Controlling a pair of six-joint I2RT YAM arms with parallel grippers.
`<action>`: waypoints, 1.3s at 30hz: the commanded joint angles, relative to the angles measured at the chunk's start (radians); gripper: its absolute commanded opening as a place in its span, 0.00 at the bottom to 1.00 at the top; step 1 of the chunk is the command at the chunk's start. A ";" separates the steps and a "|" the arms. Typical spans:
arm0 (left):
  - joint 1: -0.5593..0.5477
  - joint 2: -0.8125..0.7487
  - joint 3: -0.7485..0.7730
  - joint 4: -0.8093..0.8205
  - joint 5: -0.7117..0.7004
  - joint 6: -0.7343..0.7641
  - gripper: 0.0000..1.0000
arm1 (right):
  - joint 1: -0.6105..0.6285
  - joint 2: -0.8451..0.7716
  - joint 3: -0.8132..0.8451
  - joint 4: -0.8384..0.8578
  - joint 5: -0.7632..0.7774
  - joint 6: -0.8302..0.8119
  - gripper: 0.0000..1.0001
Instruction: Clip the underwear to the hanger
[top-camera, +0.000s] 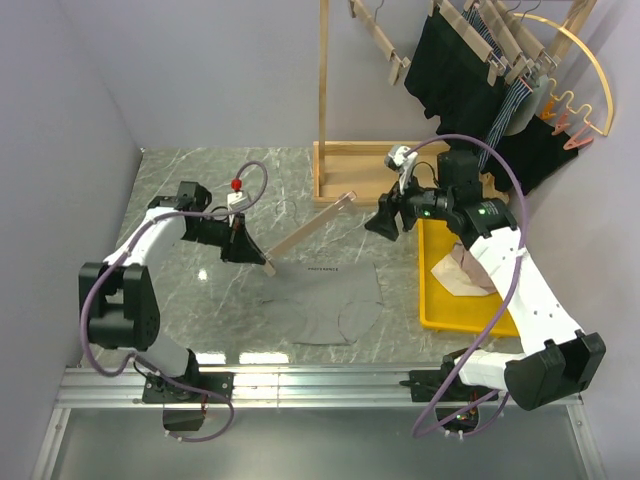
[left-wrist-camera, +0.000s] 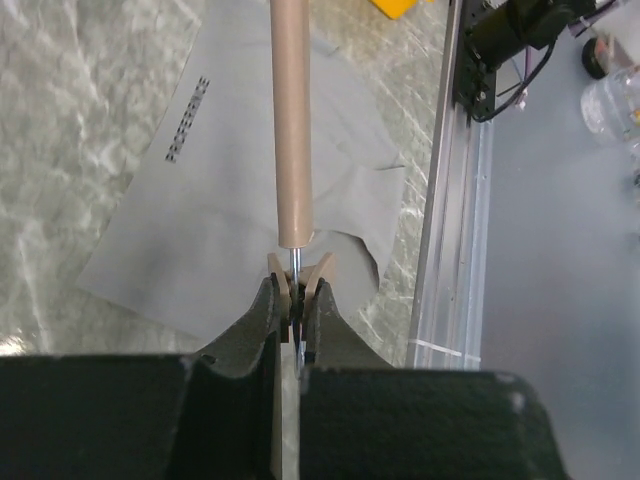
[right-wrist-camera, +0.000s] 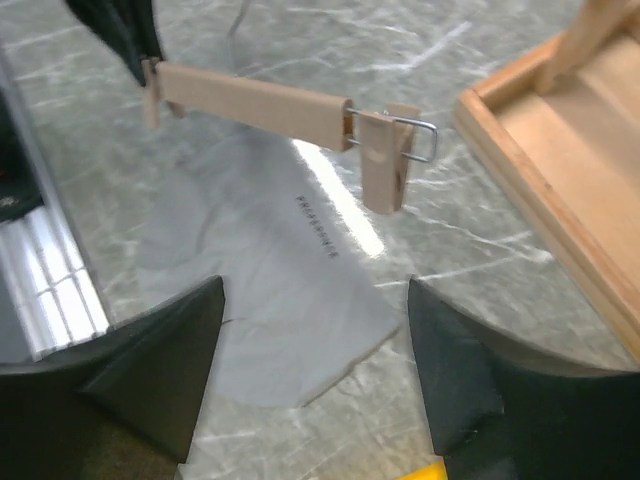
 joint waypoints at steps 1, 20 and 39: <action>0.030 0.047 0.039 0.018 0.026 -0.027 0.00 | -0.001 -0.015 -0.045 0.151 0.078 0.099 0.70; 0.174 0.232 0.073 0.227 -0.037 -0.270 0.00 | 0.468 0.407 -0.001 0.447 0.557 0.305 0.34; 0.185 0.303 0.091 0.361 -0.099 -0.372 0.00 | 0.626 0.712 0.060 0.513 0.874 0.601 0.51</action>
